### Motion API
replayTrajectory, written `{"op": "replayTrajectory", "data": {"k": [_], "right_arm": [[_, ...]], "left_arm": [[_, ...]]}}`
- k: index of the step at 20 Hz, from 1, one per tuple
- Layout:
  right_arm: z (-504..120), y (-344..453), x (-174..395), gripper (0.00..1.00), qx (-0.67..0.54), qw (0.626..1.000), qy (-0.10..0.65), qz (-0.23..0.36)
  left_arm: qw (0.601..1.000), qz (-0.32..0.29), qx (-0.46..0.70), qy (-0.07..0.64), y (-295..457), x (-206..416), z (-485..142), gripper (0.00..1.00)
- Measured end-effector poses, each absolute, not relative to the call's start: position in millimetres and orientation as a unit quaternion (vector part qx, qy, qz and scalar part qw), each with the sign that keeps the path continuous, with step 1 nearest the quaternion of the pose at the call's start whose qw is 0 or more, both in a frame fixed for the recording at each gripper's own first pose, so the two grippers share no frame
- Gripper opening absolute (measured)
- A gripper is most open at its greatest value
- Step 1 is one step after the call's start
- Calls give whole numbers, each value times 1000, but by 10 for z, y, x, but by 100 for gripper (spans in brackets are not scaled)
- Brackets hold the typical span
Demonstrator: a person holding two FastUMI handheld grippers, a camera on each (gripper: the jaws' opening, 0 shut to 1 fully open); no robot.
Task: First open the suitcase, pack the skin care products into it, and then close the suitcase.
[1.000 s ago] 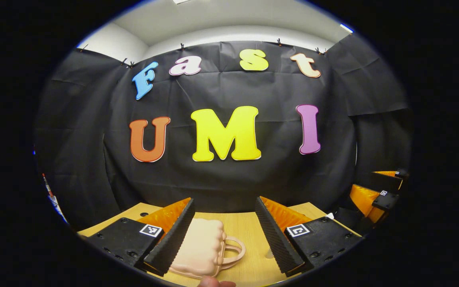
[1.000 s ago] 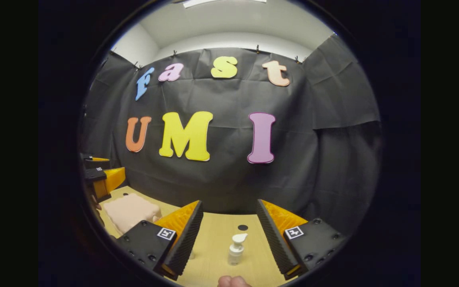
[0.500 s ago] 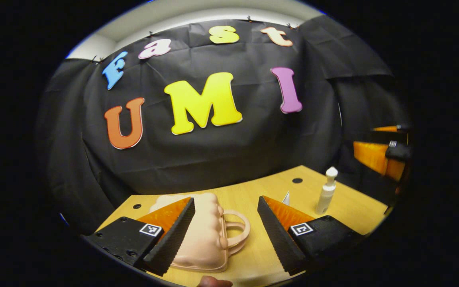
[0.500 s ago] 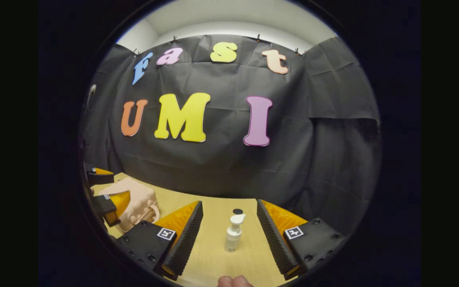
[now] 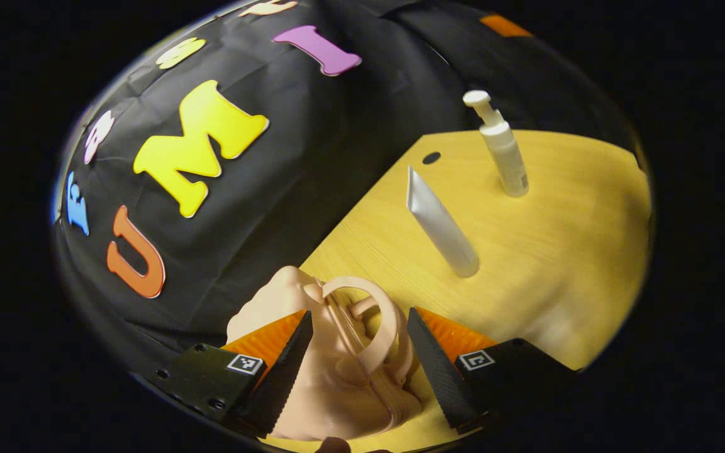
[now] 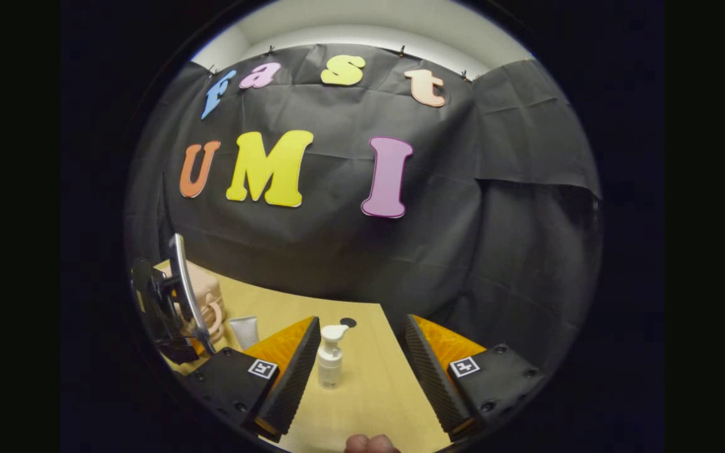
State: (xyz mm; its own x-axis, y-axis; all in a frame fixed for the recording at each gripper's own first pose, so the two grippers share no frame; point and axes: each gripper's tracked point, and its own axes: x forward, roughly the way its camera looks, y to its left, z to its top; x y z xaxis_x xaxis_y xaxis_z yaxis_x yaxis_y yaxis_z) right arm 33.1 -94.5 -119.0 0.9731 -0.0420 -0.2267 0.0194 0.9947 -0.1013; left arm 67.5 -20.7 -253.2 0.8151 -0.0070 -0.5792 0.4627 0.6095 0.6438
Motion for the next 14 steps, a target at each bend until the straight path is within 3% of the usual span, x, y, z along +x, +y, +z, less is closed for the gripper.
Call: {"op": "replayTrajectory", "data": {"k": [3, 9, 11, 12, 14], "right_arm": [[-1246, -969, 338, 80, -51, 991, 121, -12], [-1302, -1006, 333, 80, -53, 990, 129, -12], [-1314, -1000, 326, 80, -52, 990, 132, -14], [-1302, -999, 320, 80, -53, 990, 131, -15], [-1268, -987, 309, 80, -55, 990, 127, -17]], "left_arm": [[838, -139, 437, 296, -140, 727, -2695, 93], [816, -148, 445, 338, -47, 835, -2955, 72], [813, -153, 435, 355, -65, 809, -3032, 60], [813, -159, 434, 356, -81, 829, -3054, 43], [815, -160, 432, 351, -104, 819, -3002, 36]]}}
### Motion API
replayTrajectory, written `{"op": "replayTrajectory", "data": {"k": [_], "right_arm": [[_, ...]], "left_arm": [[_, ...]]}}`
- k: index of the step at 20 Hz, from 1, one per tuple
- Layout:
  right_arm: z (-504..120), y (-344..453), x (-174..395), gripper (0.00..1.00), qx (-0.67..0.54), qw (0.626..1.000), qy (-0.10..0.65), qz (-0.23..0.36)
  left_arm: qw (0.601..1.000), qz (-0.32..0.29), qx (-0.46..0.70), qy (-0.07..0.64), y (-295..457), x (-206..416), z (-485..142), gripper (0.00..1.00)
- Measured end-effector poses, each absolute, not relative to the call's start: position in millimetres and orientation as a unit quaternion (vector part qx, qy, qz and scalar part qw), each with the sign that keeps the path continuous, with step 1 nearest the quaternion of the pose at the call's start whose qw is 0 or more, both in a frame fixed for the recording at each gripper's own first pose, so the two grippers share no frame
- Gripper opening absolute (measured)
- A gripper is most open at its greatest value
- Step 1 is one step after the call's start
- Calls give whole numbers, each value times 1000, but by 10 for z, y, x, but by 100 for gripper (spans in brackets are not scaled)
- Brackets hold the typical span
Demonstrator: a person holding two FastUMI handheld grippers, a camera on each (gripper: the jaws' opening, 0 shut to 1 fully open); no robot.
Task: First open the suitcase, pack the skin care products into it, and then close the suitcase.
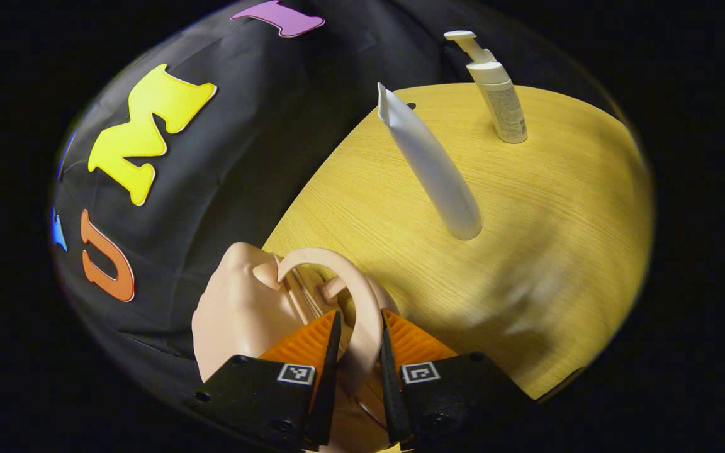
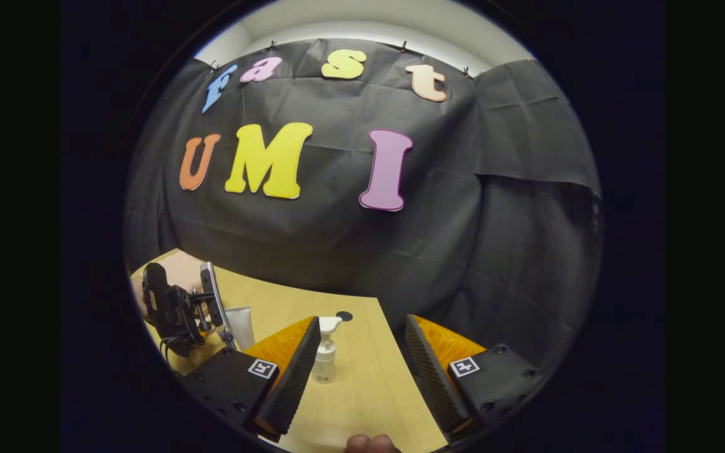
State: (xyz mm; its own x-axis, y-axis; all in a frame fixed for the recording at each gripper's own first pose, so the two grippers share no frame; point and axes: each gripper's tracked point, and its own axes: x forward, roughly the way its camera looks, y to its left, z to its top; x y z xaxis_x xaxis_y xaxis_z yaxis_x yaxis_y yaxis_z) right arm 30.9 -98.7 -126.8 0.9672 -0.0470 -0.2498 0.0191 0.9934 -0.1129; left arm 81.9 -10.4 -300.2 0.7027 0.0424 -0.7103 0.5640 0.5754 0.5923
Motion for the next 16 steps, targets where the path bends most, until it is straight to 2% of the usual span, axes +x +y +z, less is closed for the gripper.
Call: {"op": "replayTrajectory", "data": {"k": [4, 8, 16], "right_arm": [[-1231, -997, 288, 81, -56, 991, 123, -23], [-1198, -919, 300, 80, -53, 991, 117, -23], [-962, -382, 418, 80, -46, 993, 107, 12]], "left_arm": [[838, -155, 411, 325, -171, 828, -2807, 21], [885, -113, 343, 294, -62, 873, -2399, 11], [956, -27, 226, 185, 734, 955, -1083, 6]]}}
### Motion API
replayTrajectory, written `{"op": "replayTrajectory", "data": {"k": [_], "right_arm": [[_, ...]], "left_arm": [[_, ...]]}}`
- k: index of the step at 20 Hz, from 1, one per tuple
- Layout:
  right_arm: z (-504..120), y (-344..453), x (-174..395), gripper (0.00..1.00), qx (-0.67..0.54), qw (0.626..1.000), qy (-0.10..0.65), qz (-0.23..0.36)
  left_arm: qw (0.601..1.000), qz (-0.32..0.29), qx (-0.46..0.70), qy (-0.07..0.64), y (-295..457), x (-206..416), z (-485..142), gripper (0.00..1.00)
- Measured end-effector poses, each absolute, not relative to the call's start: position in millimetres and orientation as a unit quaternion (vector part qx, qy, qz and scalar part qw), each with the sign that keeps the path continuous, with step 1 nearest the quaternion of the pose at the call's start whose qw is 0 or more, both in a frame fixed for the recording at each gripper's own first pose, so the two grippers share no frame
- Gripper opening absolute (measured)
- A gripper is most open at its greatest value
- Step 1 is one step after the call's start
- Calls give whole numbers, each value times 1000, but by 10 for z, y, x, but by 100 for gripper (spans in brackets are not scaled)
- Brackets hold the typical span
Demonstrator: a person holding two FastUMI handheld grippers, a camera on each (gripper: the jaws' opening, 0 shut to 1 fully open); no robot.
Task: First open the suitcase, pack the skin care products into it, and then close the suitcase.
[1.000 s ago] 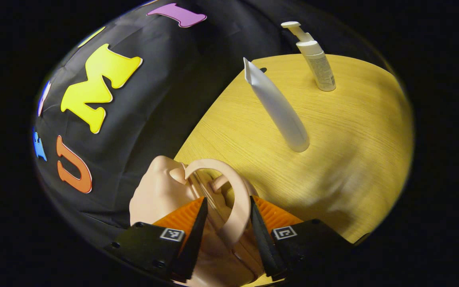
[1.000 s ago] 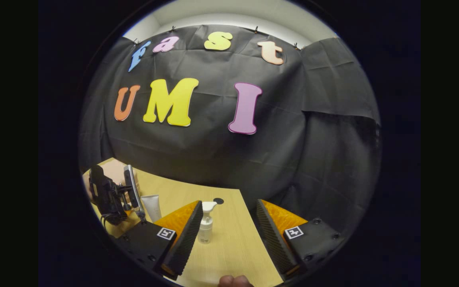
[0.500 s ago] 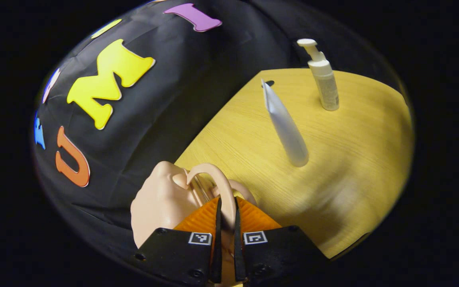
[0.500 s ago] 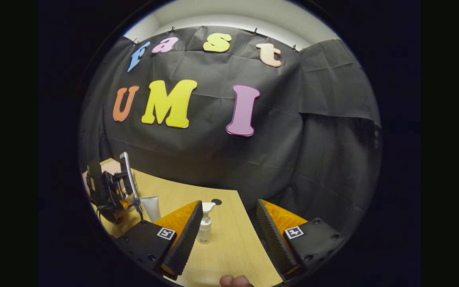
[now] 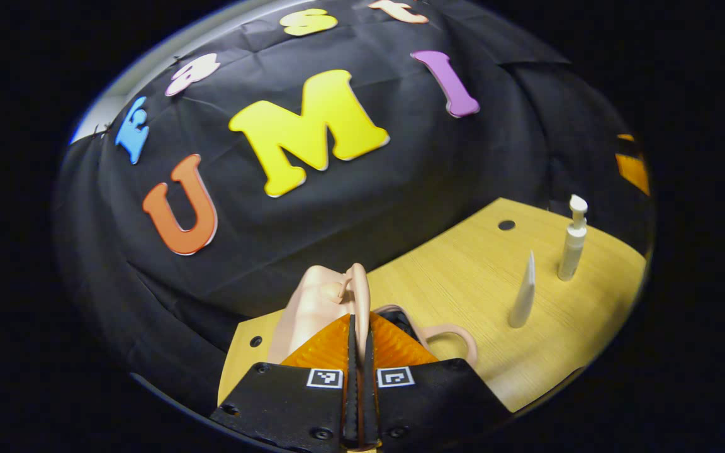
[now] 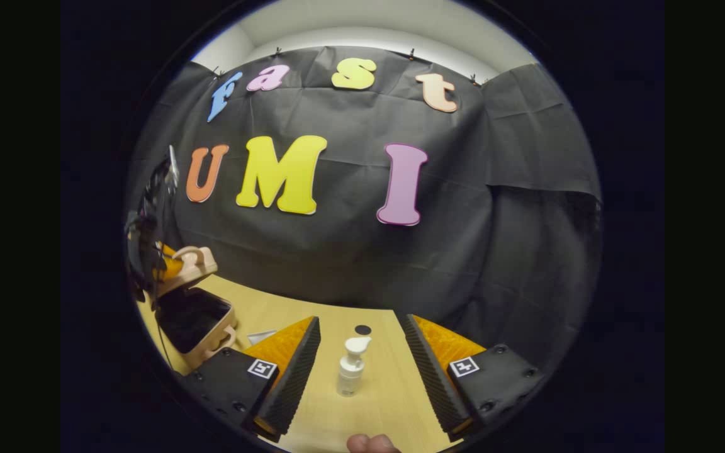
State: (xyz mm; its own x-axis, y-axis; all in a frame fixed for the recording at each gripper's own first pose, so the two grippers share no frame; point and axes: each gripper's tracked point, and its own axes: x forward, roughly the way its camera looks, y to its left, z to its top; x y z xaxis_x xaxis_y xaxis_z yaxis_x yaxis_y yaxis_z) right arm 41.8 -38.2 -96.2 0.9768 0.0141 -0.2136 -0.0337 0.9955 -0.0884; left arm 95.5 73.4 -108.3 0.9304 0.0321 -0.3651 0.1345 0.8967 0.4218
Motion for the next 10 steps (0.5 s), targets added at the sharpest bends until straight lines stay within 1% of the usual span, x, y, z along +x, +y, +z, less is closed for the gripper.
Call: {"op": "replayTrajectory", "data": {"k": [3, 5, 8, 10], "right_arm": [[-901, -130, 469, 81, -48, 993, 107, 26], [-851, 20, 475, 80, -54, 992, 106, 33], [-776, 260, 506, 81, -66, 992, 104, 43], [-746, 414, 527, 80, -75, 990, 105, 49]], "left_arm": [[974, 20, 183, 130, 1413, 999, -655, 6], [976, 56, 178, 112, 1925, 935, -516, 5], [977, 112, 152, 103, 2722, 850, -569, 5], [975, 152, 122, 106, 3247, 768, -759, 5]]}}
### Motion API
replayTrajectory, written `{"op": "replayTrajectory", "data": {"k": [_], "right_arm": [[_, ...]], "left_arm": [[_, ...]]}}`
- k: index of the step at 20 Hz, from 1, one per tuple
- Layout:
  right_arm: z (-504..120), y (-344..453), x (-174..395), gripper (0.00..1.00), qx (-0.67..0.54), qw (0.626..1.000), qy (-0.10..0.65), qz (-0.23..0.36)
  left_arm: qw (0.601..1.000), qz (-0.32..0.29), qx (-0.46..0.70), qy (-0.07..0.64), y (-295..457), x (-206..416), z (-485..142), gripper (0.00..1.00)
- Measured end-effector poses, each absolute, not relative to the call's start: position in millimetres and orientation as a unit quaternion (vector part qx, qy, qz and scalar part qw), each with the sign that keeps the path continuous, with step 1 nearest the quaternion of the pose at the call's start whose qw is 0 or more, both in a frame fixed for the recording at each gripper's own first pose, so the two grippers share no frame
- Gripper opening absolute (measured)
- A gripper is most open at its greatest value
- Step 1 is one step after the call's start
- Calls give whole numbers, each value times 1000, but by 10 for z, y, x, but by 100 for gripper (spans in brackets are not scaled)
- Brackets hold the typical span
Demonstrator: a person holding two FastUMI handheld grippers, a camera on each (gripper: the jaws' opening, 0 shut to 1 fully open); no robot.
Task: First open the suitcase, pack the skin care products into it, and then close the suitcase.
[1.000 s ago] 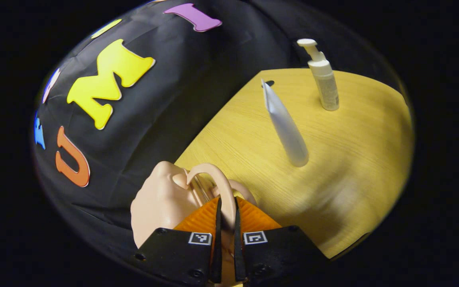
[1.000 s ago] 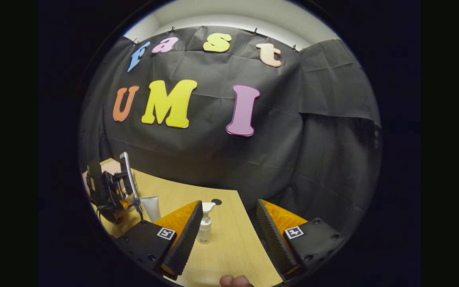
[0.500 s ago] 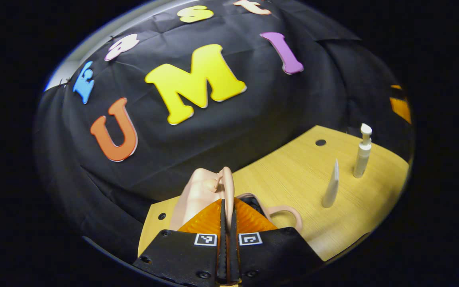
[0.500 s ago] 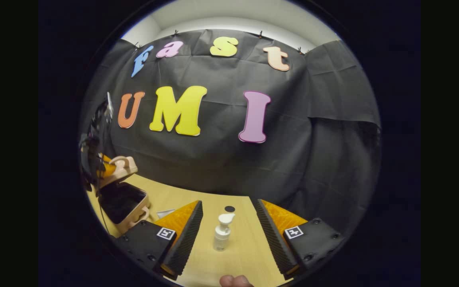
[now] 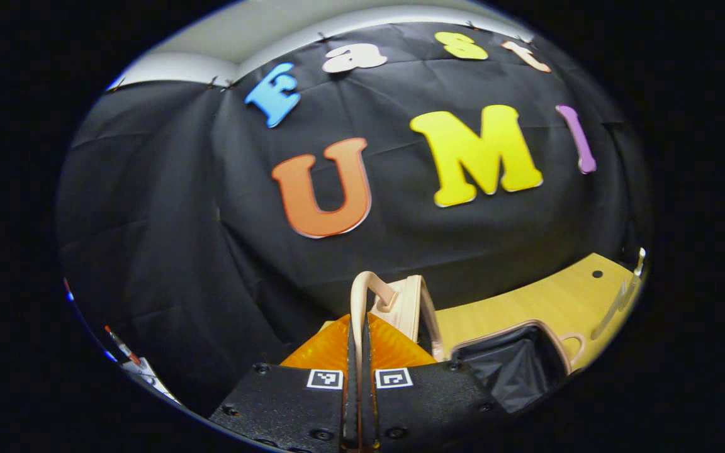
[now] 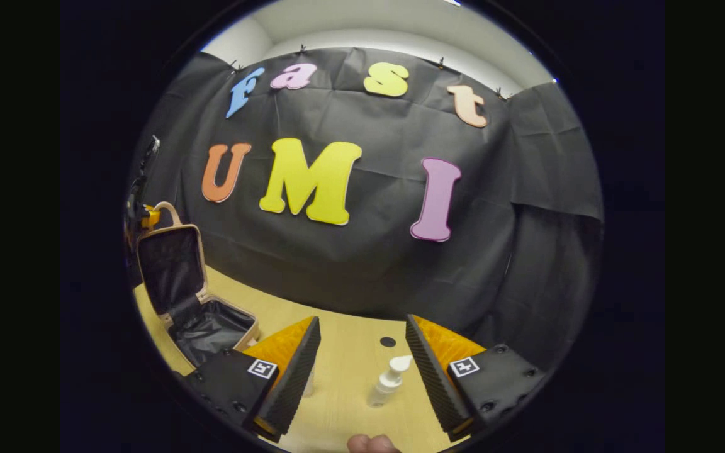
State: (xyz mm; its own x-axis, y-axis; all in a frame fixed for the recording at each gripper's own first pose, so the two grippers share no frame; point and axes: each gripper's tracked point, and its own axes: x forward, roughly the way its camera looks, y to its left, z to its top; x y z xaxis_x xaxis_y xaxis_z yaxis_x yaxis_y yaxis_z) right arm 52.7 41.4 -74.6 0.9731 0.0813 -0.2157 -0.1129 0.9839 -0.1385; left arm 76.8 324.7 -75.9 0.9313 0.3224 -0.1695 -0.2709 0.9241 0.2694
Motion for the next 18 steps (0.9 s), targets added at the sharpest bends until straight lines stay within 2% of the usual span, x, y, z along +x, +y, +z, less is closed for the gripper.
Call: {"op": "replayTrajectory", "data": {"k": [5, 10, 16, 17, 18], "right_arm": [[-718, 666, 535, 81, -93, 987, 120, 48], [-753, 733, 470, 81, -116, 983, 134, 39], [-860, 770, 374, 81, -127, 979, 155, 40], [-866, 749, 369, 81, -128, 979, 156, 38], [-874, 717, 358, 81, -127, 979, 158, 35]], "left_arm": [[966, 198, 27, 163, 4284, 921, -1746, 5], [947, 199, -80, 241, 4496, 1082, -2797, 5], [932, 183, -118, 291, 4494, 1146, -3335, 8], [936, 182, -114, 279, 4501, 1183, -3292, 10], [931, 197, -95, 293, 4541, 1126, -3321, 2]]}}
